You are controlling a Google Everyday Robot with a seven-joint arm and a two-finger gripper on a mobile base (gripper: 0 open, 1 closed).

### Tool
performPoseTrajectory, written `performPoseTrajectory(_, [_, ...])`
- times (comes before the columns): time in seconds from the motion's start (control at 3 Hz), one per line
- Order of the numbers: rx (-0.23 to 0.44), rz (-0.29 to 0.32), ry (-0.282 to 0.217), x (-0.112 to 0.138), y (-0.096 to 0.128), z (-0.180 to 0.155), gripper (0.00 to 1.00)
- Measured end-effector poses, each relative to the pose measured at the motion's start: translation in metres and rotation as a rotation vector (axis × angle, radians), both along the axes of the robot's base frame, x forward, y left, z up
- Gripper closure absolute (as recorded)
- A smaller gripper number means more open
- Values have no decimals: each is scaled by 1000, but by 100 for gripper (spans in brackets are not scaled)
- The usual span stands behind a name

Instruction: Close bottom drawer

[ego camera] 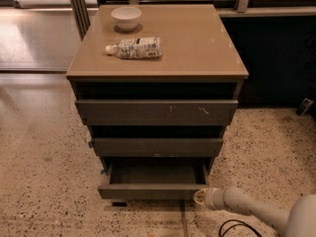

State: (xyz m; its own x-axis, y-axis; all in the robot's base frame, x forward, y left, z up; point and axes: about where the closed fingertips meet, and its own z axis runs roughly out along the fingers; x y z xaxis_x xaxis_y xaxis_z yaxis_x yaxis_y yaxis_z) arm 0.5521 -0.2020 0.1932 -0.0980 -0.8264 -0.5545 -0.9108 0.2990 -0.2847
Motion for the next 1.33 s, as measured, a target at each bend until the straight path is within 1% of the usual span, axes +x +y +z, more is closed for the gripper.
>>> performPoseTrajectory(0.33, [0, 0, 0, 0, 0, 0, 100])
performPoseTrajectory(0.67, [20, 35, -10, 13, 1, -4, 100])
performPoseTrajectory(1.0, [34, 81, -35, 32, 6, -5, 100])
performPoseTrajectory(1.33, [39, 141, -72, 65, 14, -2, 100])
